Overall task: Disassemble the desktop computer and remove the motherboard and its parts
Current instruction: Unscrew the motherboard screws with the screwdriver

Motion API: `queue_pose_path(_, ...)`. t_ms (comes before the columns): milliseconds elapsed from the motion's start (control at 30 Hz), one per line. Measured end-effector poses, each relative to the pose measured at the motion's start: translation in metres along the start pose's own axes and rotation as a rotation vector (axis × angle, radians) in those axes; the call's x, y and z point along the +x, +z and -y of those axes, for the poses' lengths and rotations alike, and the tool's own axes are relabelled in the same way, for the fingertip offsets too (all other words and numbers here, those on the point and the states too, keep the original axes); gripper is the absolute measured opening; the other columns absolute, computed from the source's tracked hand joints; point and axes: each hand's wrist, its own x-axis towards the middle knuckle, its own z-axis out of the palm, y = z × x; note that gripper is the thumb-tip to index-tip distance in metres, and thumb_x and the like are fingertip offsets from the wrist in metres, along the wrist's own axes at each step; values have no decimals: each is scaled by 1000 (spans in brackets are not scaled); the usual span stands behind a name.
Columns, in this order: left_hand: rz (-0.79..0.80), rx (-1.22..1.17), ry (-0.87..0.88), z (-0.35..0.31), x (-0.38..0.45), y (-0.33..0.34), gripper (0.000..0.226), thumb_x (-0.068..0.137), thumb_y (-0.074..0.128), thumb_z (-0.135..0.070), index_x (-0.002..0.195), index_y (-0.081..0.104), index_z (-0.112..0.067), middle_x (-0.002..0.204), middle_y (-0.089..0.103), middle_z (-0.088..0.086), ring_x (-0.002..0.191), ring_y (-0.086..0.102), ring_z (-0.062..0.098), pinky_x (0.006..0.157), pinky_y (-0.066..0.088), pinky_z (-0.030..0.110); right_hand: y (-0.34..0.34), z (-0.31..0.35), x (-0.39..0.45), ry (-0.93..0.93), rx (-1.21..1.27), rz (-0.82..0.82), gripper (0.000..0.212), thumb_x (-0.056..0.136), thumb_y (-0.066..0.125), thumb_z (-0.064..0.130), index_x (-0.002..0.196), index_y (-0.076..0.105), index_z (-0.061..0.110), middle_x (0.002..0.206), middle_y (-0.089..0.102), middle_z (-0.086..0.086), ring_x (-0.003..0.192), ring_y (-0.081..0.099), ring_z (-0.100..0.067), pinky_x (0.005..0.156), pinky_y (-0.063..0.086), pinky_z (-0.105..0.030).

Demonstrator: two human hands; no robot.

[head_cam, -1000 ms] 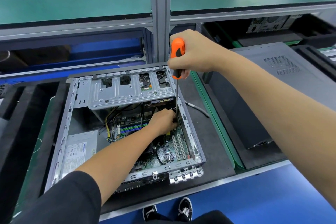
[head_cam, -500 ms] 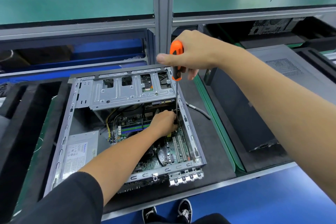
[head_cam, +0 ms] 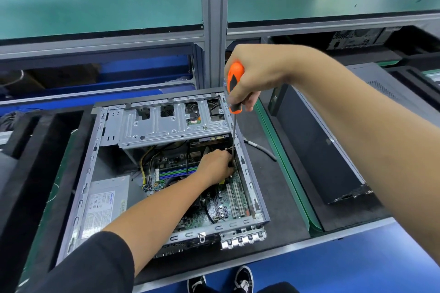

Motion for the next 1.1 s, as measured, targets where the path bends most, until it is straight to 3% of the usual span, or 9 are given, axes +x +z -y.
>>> queue_pose_path(200, 146, -180, 65, 6, -12, -40, 27, 89, 63, -29, 110, 71, -13, 105, 71, 7, 95, 65, 24, 86, 52, 38, -7, 13, 5, 17, -105, 140, 10, 82, 74, 5, 91, 73, 6, 74, 75, -2, 67, 74, -15, 58, 55, -16)
queue_pose_path(333, 86, -269, 156, 11, -28, -83, 19, 87, 65, -28, 82, 73, -12, 74, 69, -5, 67, 60, 8, 65, 49, 27, -5, 15, 10, -32, -86, 166, 13, 82, 73, 2, 94, 71, 7, 77, 75, -3, 68, 74, -15, 61, 56, -17)
queue_pose_path(433, -109, -484, 211, 5, -37, -104, 13, 83, 69, -24, 75, 71, -15, 64, 65, -11, 58, 55, -1, 60, 45, 21, -11, 15, 12, -65, -200, 167, 23, 76, 79, 5, 92, 73, 21, 84, 75, 3, 75, 72, -8, 71, 54, -24)
queue_pose_path(600, -264, -588, 260, -8, -37, -101, 1, 89, 66, -13, 88, 65, -12, 84, 66, -2, 77, 60, 7, 73, 47, 24, -17, 11, 6, -59, -189, 185, 28, 74, 80, 1, 90, 74, 23, 84, 74, 13, 78, 70, -2, 67, 48, -18)
queue_pose_path(700, -232, -754, 283, -11, -37, -93, 17, 91, 59, -2, 104, 57, -13, 98, 68, 3, 92, 65, 9, 84, 52, 23, -15, 14, 7, -56, -216, 220, 29, 74, 76, -2, 86, 74, 24, 81, 74, 11, 75, 69, -3, 61, 48, -13)
queue_pose_path(767, -185, -804, 289, -17, -35, -92, 25, 94, 50, 6, 106, 62, -13, 100, 70, 2, 98, 67, 9, 93, 50, 23, -10, 16, 10, -58, -213, 228, 28, 74, 73, -5, 84, 74, 20, 80, 74, 5, 78, 70, -12, 65, 51, -21)
queue_pose_path(933, -245, -899, 210, -21, -28, -86, 31, 89, 51, 13, 77, 66, -12, 75, 69, 5, 73, 70, 10, 78, 53, 20, -1, 7, 10, -86, -26, 166, 6, 83, 72, 9, 88, 68, 9, 84, 73, -11, 76, 72, -23, 66, 57, -30)
queue_pose_path(1033, -331, -897, 202, -24, -25, -83, 18, 86, 59, 10, 76, 69, -1, 70, 69, 7, 66, 68, 16, 72, 56, 27, -2, 4, 9, -55, 84, 65, 27, 88, 71, 31, 88, 64, 5, 79, 73, -12, 70, 74, -27, 60, 58, -28)
queue_pose_path(1100, -394, -868, 196, -24, -23, -83, 10, 84, 66, 3, 75, 71, 2, 70, 70, 13, 63, 64, 31, 66, 54, 39, -1, 4, 10, -55, 48, -9, 29, 87, 72, 34, 86, 63, 7, 78, 73, -12, 64, 73, -25, 54, 56, -25)
